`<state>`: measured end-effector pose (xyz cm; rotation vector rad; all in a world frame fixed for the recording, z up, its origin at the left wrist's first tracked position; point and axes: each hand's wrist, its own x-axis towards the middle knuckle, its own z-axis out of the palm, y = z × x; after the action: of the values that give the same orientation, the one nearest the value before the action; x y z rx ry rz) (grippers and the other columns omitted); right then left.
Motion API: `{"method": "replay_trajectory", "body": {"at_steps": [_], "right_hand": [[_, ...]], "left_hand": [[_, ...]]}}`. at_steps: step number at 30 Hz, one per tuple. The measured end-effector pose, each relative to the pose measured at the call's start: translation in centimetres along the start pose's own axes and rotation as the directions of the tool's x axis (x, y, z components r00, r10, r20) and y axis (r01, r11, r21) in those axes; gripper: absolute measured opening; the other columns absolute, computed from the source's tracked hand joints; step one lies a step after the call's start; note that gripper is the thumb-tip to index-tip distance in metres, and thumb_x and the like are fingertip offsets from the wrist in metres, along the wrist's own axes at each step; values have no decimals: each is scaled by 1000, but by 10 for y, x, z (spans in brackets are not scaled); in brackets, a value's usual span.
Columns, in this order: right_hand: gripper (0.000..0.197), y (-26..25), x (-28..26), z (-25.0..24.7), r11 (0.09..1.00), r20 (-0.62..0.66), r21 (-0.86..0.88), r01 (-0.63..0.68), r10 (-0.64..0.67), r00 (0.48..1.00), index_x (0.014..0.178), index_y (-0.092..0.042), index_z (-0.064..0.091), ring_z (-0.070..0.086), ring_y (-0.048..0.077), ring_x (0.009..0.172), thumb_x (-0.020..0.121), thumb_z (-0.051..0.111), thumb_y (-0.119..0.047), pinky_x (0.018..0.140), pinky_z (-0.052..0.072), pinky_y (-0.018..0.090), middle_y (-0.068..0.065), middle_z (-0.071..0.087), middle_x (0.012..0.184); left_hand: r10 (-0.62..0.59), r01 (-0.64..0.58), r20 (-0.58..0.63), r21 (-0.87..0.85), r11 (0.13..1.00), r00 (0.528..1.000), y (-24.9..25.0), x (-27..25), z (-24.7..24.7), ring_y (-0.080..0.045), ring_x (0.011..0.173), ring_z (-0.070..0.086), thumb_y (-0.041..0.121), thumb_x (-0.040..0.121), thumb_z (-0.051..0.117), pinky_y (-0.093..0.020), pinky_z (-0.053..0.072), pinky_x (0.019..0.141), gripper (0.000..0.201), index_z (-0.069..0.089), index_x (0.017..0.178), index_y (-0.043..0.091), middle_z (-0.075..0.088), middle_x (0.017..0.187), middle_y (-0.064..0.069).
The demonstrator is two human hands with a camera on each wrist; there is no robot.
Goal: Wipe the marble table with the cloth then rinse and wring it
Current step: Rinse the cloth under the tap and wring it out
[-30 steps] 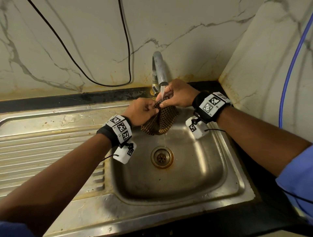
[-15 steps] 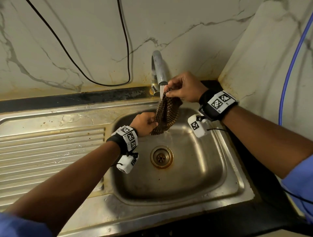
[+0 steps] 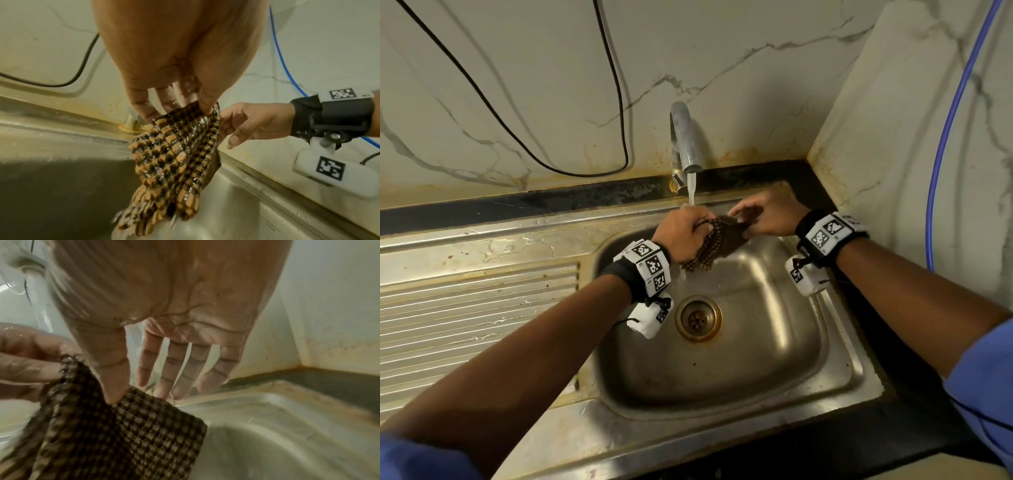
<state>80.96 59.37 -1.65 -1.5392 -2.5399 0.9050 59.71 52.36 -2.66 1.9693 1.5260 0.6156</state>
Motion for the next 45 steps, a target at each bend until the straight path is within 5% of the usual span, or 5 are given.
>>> {"method": "replay_trajectory", "body": {"at_steps": [7,12,20,31,45], "right_hand": [[3,-34,7,38,980,-41,149,135,-130,991,87,-15,69,66,15,78,85,67,-14,76,52,35,0,70,81],[21,-45,18,37,969,-187,130,210,-184,965,105,-16,72,67,14,93,90,60,-9,86,50,29,1,73,103],[26,-61,22,23,923,-351,35,383,-348,870,92,-18,77,63,3,78,82,57,-6,76,52,23,-9,71,87],[35,-59,16,19,831,-440,343,437,-270,857,85,-21,69,65,18,94,79,46,4,86,56,39,2,71,93],[24,-18,2,7,965,-32,201,166,-163,986,98,-20,65,57,3,96,81,65,-3,83,48,16,-8,62,101]], "left_hand": [[90,-90,8,99,991,996,-6,-4,-7,-13,89,53,12,95,48,-27,38,80,19,64,106,16,63,99,0],[19,-18,-14,80,997,1000,-18,-11,-13,-13,86,54,21,96,50,-28,42,79,15,61,105,17,63,95,0],[-214,219,73,-539,813,974,-20,-20,-10,-23,71,63,21,94,56,-31,48,60,4,56,95,17,65,80,-9],[-99,99,10,-133,986,995,-45,-10,-5,-10,107,53,17,77,76,-24,45,87,71,39,138,17,54,124,0],[0,0,0,31,1000,1000,-22,-7,-11,-16,87,59,18,86,65,-20,44,68,28,52,110,13,59,95,4]]}}
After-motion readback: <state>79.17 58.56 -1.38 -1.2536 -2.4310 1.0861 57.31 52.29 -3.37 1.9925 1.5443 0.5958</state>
